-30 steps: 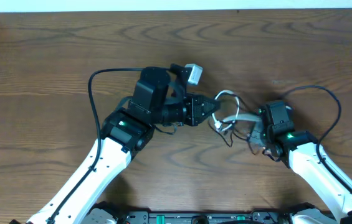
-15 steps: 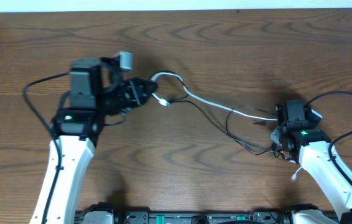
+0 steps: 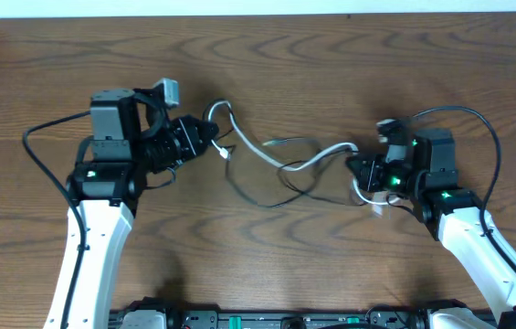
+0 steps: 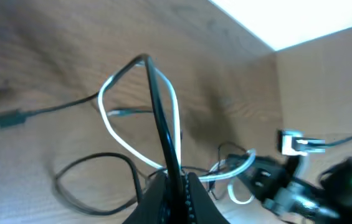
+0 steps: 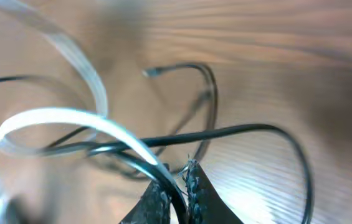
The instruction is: Untangle cables
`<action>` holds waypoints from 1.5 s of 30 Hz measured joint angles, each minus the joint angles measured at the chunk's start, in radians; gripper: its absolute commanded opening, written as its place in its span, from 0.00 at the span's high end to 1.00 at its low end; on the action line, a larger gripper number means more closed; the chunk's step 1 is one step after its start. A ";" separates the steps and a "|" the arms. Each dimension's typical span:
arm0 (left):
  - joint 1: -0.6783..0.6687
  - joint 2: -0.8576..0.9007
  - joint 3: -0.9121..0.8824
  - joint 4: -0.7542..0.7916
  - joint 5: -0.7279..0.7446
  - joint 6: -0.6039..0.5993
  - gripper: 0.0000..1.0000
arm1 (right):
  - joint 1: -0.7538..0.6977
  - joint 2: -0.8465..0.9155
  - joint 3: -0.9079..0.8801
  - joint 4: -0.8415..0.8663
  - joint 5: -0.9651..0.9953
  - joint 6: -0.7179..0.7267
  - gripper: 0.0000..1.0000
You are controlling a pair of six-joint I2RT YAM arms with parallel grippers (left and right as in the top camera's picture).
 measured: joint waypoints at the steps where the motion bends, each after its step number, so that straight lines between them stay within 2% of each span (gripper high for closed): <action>1: -0.012 0.000 0.000 -0.019 -0.023 0.006 0.92 | 0.000 0.000 0.000 0.008 -0.051 -0.016 0.93; 3: -0.038 0.001 0.000 -0.055 -0.079 0.018 0.90 | 0.000 0.000 0.000 0.012 -0.133 -0.040 0.93; 4: -0.050 0.003 0.000 -0.070 -0.108 0.024 0.85 | 0.000 0.000 0.000 0.013 -0.158 -0.047 0.93; 7: -0.089 0.014 0.000 -0.096 -0.190 0.040 0.52 | 0.000 0.000 0.000 0.014 -0.213 -0.064 0.94; 8: -0.100 0.018 0.000 -0.098 -0.205 0.035 0.46 | 0.000 0.000 0.000 0.015 -0.224 -0.068 0.94; 11: -0.130 0.032 0.000 -0.098 -0.245 0.040 0.36 | 0.000 0.000 0.000 0.015 -0.246 -0.074 0.94; 13: -0.151 0.040 0.000 -0.098 -0.258 0.042 0.34 | 0.000 0.000 0.000 0.015 -0.254 -0.076 0.95; 16: -0.188 0.048 0.000 -0.097 -0.272 0.048 0.34 | 0.000 0.000 0.000 0.015 -0.260 -0.078 0.95; 21: -0.266 0.059 0.000 -0.097 -0.277 0.070 0.34 | 0.000 0.000 0.000 -0.003 -0.213 -0.081 0.87; 31: -0.412 0.176 0.000 -0.056 -0.280 0.134 0.33 | -0.001 0.000 0.000 -0.228 0.271 0.058 0.71; 39: -0.550 0.354 0.000 0.068 -0.278 0.158 0.34 | -0.001 0.000 0.000 -0.249 0.393 0.099 0.69; 40: -0.563 0.369 0.000 0.083 -0.278 0.158 0.37 | -0.001 0.000 0.000 -0.250 0.396 0.101 0.69; 41: -0.578 0.388 0.000 0.103 -0.278 0.158 0.43 | -0.001 0.000 0.000 -0.250 0.397 0.102 0.69; 45: -0.608 0.439 0.000 0.187 -0.278 0.164 0.85 | -0.001 0.000 0.000 -0.251 0.404 0.102 0.67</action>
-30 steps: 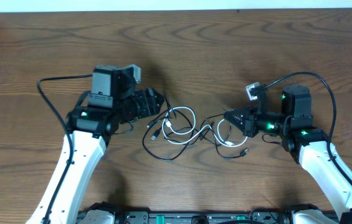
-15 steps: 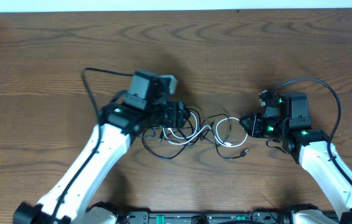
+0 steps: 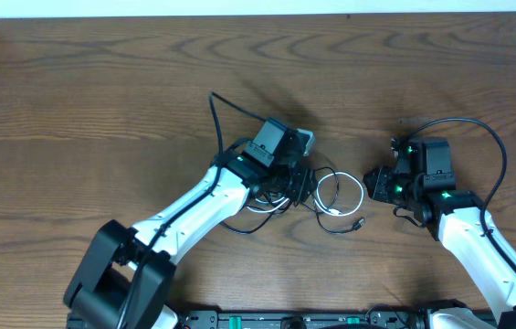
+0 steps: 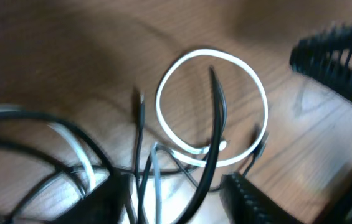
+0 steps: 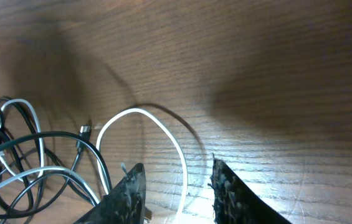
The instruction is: Untangle cables
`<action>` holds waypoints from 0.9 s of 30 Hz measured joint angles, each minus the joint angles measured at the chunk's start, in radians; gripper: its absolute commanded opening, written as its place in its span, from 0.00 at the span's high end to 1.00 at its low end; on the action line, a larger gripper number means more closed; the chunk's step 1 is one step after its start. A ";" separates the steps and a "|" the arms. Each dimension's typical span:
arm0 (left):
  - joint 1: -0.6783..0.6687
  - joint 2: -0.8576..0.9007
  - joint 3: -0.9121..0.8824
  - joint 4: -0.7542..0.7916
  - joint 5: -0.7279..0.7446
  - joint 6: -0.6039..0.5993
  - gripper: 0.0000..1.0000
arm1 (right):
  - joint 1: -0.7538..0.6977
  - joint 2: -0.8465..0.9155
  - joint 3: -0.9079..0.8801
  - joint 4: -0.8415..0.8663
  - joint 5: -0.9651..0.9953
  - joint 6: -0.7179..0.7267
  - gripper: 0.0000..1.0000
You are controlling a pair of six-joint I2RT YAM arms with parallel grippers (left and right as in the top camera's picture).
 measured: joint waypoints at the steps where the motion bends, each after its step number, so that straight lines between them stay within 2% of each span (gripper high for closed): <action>1: 0.000 0.003 0.000 0.024 0.000 -0.007 0.92 | 0.000 0.000 0.000 0.000 0.000 0.000 0.67; 8: 0.018 -0.042 0.000 0.073 0.009 -0.040 0.93 | 0.000 0.000 0.000 0.037 -0.087 -0.028 0.67; 11: 0.034 -0.116 0.003 0.116 0.043 -0.054 0.93 | 0.000 0.000 0.000 0.093 -0.183 -0.072 0.65; 13: 0.040 -0.179 0.008 0.150 0.069 -0.064 0.92 | 0.000 0.000 0.000 0.138 -0.271 -0.109 0.60; 19: 0.042 -0.338 0.026 0.203 0.110 -0.091 0.92 | 0.000 0.000 0.000 0.296 -0.544 -0.185 0.59; 27: 0.042 -0.386 0.026 0.208 0.117 -0.113 0.93 | 0.000 0.000 0.000 0.388 -0.698 -0.204 0.57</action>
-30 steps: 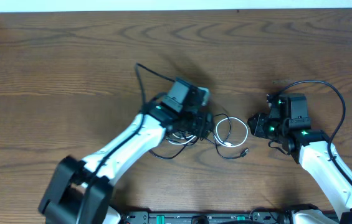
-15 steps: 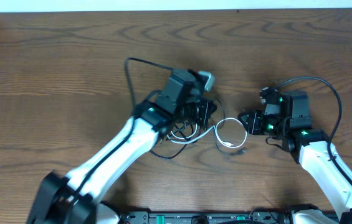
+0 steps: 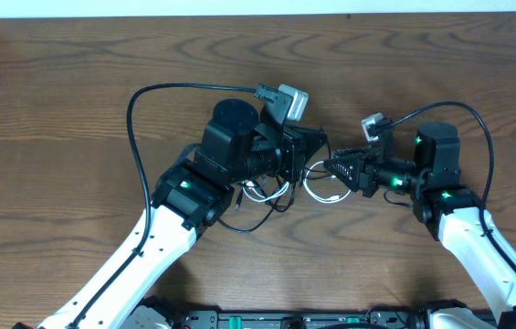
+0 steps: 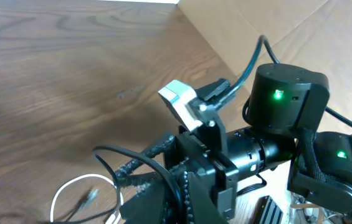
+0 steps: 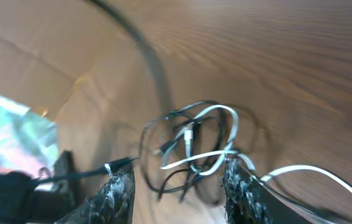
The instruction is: Untangle cables
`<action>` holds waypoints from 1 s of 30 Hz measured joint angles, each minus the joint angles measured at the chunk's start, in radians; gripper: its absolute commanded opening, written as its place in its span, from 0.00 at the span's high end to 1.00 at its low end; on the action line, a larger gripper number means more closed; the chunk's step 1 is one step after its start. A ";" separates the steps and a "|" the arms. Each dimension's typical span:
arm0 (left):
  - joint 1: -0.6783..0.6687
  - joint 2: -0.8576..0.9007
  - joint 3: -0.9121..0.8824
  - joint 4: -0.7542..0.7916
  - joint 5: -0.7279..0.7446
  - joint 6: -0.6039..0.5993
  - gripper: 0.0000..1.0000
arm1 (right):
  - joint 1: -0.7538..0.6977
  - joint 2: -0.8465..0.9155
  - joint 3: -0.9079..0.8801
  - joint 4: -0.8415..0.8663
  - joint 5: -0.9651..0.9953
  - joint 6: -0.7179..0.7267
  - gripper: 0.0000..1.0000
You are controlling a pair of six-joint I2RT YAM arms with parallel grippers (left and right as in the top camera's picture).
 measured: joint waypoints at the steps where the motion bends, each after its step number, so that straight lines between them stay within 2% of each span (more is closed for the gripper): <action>1: 0.000 0.000 0.000 0.000 0.000 0.000 0.92 | 0.000 0.000 0.000 0.006 -0.021 -0.001 0.57; 6: 0.000 0.000 0.000 0.039 0.034 -0.008 0.92 | 0.000 0.000 0.000 0.013 -0.061 -0.003 0.57; 9: 0.000 0.000 0.000 0.077 0.080 -0.027 0.92 | 0.000 0.000 0.000 0.013 -0.017 -0.005 0.61; 10: 0.000 0.000 0.000 0.081 0.094 -0.029 0.92 | 0.000 0.000 0.000 0.013 0.016 -0.006 0.64; 13: 0.000 0.000 0.000 0.084 0.127 -0.037 0.93 | 0.000 0.000 0.000 0.011 0.140 -0.005 0.64; 21: 0.000 0.000 0.000 0.082 0.186 -0.049 0.93 | 0.000 0.000 0.000 -0.068 0.621 0.143 0.65; 24: 0.000 0.000 0.000 0.075 0.192 -0.049 0.93 | -0.001 0.000 0.000 -0.091 0.725 0.183 0.59; 26: 0.002 -0.001 0.000 0.055 0.193 -0.048 0.92 | -0.002 0.000 0.000 -0.080 0.690 0.160 0.55; 30: 0.014 -0.002 0.000 0.022 0.159 -0.048 0.93 | -0.001 0.000 0.000 -0.075 0.415 0.040 0.50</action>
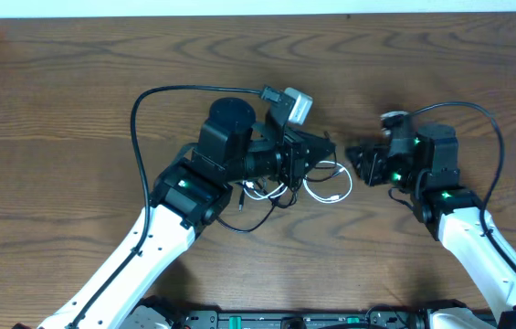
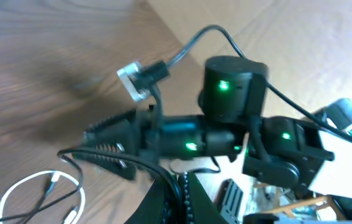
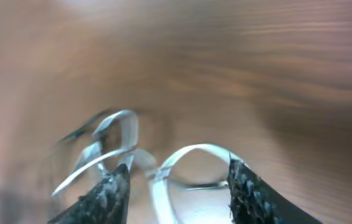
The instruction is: Untangle cables
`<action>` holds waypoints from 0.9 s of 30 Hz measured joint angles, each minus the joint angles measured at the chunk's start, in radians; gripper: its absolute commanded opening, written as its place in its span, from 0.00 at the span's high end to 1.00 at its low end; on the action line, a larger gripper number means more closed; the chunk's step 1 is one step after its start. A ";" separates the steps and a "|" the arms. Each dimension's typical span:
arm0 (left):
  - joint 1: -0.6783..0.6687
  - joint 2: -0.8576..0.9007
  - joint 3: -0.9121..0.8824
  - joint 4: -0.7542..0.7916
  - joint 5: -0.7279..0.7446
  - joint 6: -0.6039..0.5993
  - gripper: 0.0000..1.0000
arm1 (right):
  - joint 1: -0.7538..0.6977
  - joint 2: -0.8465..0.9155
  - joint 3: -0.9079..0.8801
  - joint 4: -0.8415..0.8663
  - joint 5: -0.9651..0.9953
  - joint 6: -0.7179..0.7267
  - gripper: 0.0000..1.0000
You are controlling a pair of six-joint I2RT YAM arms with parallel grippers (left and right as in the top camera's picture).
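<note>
A tangle of black and white cables (image 1: 271,190) lies mid-table, with a white cable loop (image 1: 331,187) at its right side. My left gripper (image 1: 323,152) hangs above the tangle, shut on a black cable (image 2: 110,160) that runs down from its jaws (image 2: 179,180) to the pile; the white loop (image 2: 35,194) lies below. My right gripper (image 1: 352,163) faces it from the right, open and holding nothing. The blurred right wrist view shows the white loop (image 3: 185,163) between its spread fingers (image 3: 110,193), the gripper (image 3: 177,164) apart from it.
A black cable (image 1: 139,110) arcs from the left wrist camera out to the left. Another black lead (image 1: 486,123) loops behind the right arm. A white wall strip (image 1: 258,7) borders the far edge of the wooden table (image 1: 57,73).
My right gripper, still open, has moved back to the right, away from the left gripper's tips. My left gripper stays shut on the black cable at nearly the same place.
At first both grippers were shut on cables stretched between them across the table. Then the cables lay bunched at the centre with both grippers open, the left over the pile. After that the left was shut on a black cable, the right open and close; now the right stands farther off.
</note>
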 measured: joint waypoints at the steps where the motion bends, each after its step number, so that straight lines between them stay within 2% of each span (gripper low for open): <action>1: 0.002 0.000 0.000 0.001 -0.008 0.000 0.92 | 0.000 0.000 0.000 0.001 -0.079 -0.028 0.49; 6: 0.005 0.000 0.000 0.002 -0.023 0.000 0.93 | 0.015 0.000 0.000 0.033 -0.323 -0.111 0.48; 9: 0.005 0.000 0.000 0.002 -0.025 0.000 0.93 | 0.021 0.000 0.000 0.062 -0.369 -0.129 0.48; 21: 0.005 0.000 0.000 0.000 -0.031 -0.002 0.92 | 0.057 0.000 0.000 0.056 -0.347 -0.145 0.43; 27: 0.006 -0.001 0.000 -0.094 -0.153 0.048 0.92 | 0.057 0.000 0.000 -0.005 -0.225 -0.150 0.39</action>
